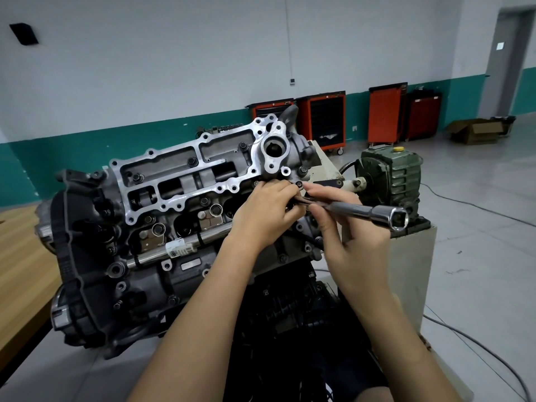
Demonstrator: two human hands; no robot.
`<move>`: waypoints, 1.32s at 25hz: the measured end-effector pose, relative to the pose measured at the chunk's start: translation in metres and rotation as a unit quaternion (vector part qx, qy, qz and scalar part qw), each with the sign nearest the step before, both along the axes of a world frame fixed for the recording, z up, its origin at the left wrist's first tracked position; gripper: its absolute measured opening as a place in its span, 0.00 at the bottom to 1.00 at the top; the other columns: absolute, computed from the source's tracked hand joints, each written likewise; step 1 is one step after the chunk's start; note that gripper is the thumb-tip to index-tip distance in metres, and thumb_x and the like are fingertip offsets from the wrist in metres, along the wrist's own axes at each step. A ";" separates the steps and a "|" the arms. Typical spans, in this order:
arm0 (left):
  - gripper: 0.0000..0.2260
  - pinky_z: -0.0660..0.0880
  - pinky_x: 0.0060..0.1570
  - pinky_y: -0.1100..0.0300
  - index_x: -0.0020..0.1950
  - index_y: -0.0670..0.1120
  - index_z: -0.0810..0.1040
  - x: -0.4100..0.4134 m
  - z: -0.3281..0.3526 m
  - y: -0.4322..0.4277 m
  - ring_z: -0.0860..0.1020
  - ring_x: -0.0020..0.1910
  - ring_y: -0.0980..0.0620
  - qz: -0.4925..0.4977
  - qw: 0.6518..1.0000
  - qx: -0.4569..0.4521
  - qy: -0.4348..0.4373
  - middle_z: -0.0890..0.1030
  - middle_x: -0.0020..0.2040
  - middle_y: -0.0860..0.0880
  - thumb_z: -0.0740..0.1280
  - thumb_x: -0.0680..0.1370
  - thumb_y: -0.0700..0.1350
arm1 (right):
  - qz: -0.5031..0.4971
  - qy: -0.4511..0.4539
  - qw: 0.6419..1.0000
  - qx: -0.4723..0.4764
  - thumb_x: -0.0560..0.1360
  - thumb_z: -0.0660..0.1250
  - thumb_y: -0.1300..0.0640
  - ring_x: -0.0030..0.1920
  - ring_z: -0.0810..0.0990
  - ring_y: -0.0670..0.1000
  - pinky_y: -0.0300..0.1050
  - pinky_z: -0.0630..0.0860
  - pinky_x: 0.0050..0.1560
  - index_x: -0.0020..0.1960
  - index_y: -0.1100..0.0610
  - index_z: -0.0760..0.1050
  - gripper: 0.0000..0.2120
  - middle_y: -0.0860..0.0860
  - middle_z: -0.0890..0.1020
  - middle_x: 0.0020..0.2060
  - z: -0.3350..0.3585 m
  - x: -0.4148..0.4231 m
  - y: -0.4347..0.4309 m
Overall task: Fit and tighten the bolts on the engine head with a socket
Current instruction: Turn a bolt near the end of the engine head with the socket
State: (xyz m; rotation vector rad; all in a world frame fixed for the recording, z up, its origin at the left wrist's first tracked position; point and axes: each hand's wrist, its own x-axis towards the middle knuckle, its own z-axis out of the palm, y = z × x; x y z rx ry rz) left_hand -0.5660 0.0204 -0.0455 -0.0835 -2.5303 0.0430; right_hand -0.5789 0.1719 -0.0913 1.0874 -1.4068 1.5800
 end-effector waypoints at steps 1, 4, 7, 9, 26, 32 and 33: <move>0.10 0.64 0.57 0.57 0.54 0.43 0.77 0.000 0.000 0.001 0.73 0.55 0.48 0.001 1.000 -0.001 -0.001 0.79 0.53 0.49 0.62 0.78 0.47 | -0.004 0.011 1.000 0.012 0.77 0.66 0.64 0.54 0.82 0.49 0.50 0.79 0.54 0.55 0.66 0.79 0.09 0.53 0.83 0.51 0.000 0.000 0.000; 0.11 0.65 0.57 0.57 0.55 0.44 0.77 0.001 0.001 0.001 0.74 0.55 0.49 0.001 1.000 -0.001 -0.002 0.79 0.53 0.49 0.62 0.78 0.47 | -0.025 0.021 0.999 -0.013 0.74 0.70 0.63 0.48 0.83 0.47 0.47 0.80 0.49 0.51 0.66 0.81 0.08 0.52 0.84 0.47 0.006 -0.003 0.001; 0.09 0.64 0.54 0.57 0.49 0.44 0.76 0.001 0.001 0.001 0.74 0.53 0.47 -0.002 1.000 0.002 -0.003 0.79 0.50 0.48 0.60 0.77 0.48 | -0.018 -0.015 0.999 -0.048 0.72 0.73 0.58 0.45 0.83 0.45 0.42 0.79 0.48 0.49 0.65 0.82 0.11 0.51 0.84 0.44 0.008 0.000 0.002; 0.14 0.64 0.55 0.58 0.51 0.44 0.76 0.001 0.001 0.001 0.73 0.54 0.49 0.008 1.000 -0.003 -0.012 0.79 0.51 0.49 0.56 0.76 0.51 | -0.015 -0.004 1.000 -0.015 0.75 0.71 0.61 0.50 0.82 0.46 0.45 0.79 0.52 0.51 0.65 0.81 0.09 0.51 0.83 0.48 0.005 0.002 0.000; 0.26 0.64 0.55 0.59 0.54 0.46 0.77 0.003 0.003 0.003 0.73 0.55 0.50 0.002 1.000 -0.005 -0.012 0.79 0.53 0.51 0.46 0.72 0.57 | -0.025 -0.011 0.999 -0.028 0.72 0.72 0.62 0.41 0.84 0.52 0.52 0.81 0.41 0.48 0.66 0.82 0.07 0.53 0.85 0.42 0.007 0.001 -0.001; 0.18 0.63 0.57 0.58 0.55 0.44 0.77 0.001 0.003 0.001 0.73 0.57 0.50 0.010 1.000 -0.007 -0.018 0.79 0.55 0.50 0.55 0.75 0.52 | -0.045 0.027 0.998 0.029 0.75 0.65 0.68 0.51 0.82 0.50 0.44 0.78 0.53 0.53 0.68 0.79 0.09 0.55 0.83 0.50 0.003 0.003 -0.004; 0.14 0.64 0.57 0.58 0.55 0.44 0.77 0.001 0.002 0.000 0.73 0.56 0.49 0.009 1.000 -0.007 -0.013 0.79 0.55 0.49 0.58 0.77 0.50 | -0.050 0.030 0.998 0.028 0.75 0.65 0.69 0.50 0.83 0.51 0.43 0.78 0.52 0.52 0.68 0.80 0.08 0.56 0.84 0.49 0.004 0.002 -0.003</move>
